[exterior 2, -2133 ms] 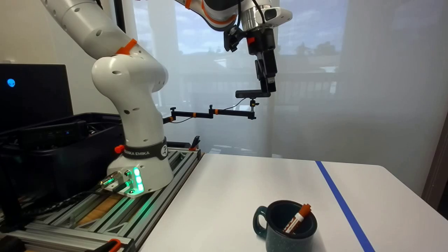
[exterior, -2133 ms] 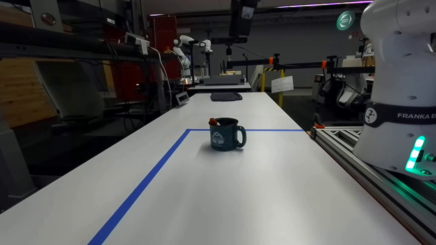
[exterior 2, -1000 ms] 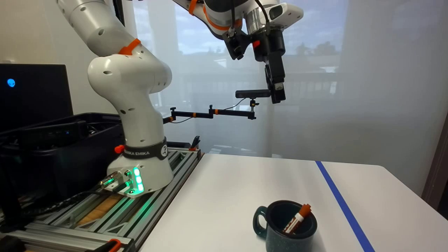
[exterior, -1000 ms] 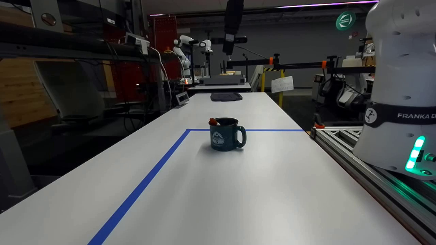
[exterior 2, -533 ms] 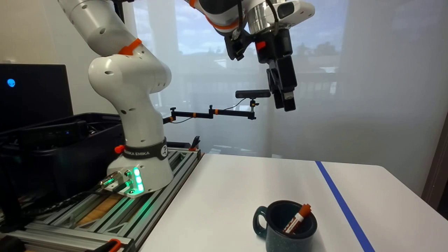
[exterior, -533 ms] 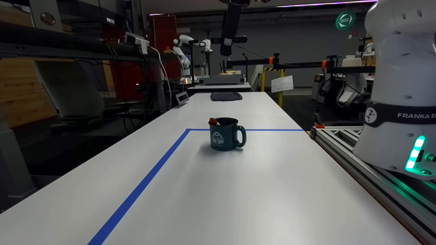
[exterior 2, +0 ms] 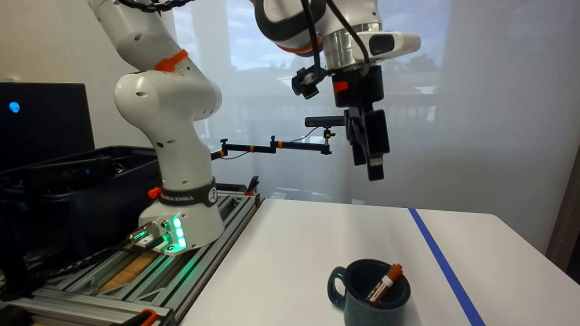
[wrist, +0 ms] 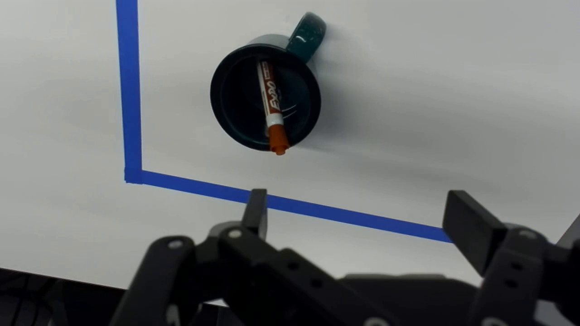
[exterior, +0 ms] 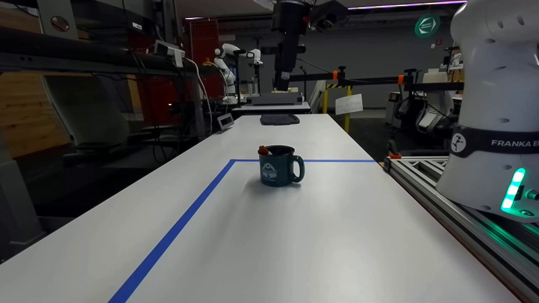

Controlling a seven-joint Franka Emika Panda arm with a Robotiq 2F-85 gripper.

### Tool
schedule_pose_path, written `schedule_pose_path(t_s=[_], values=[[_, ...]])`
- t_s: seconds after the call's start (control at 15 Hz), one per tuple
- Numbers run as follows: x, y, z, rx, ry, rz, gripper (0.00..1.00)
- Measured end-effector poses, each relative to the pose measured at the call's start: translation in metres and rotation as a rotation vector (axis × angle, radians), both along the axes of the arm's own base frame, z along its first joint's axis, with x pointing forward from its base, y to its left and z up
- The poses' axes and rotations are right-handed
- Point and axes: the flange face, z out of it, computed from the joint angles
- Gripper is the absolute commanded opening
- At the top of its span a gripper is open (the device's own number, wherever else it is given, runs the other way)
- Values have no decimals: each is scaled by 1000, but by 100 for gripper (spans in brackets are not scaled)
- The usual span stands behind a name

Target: Remove the red marker from the dark green mug.

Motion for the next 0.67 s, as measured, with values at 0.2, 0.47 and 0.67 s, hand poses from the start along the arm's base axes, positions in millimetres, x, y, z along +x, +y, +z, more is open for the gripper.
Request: schedule_pose_path(t_s=[0.2, 0.47, 0.67], values=[[6, -4, -21, 13, 20, 3, 100], [11, -6, -48, 14, 53, -8, 100], [12, -8, -60, 13, 75, -14, 100]])
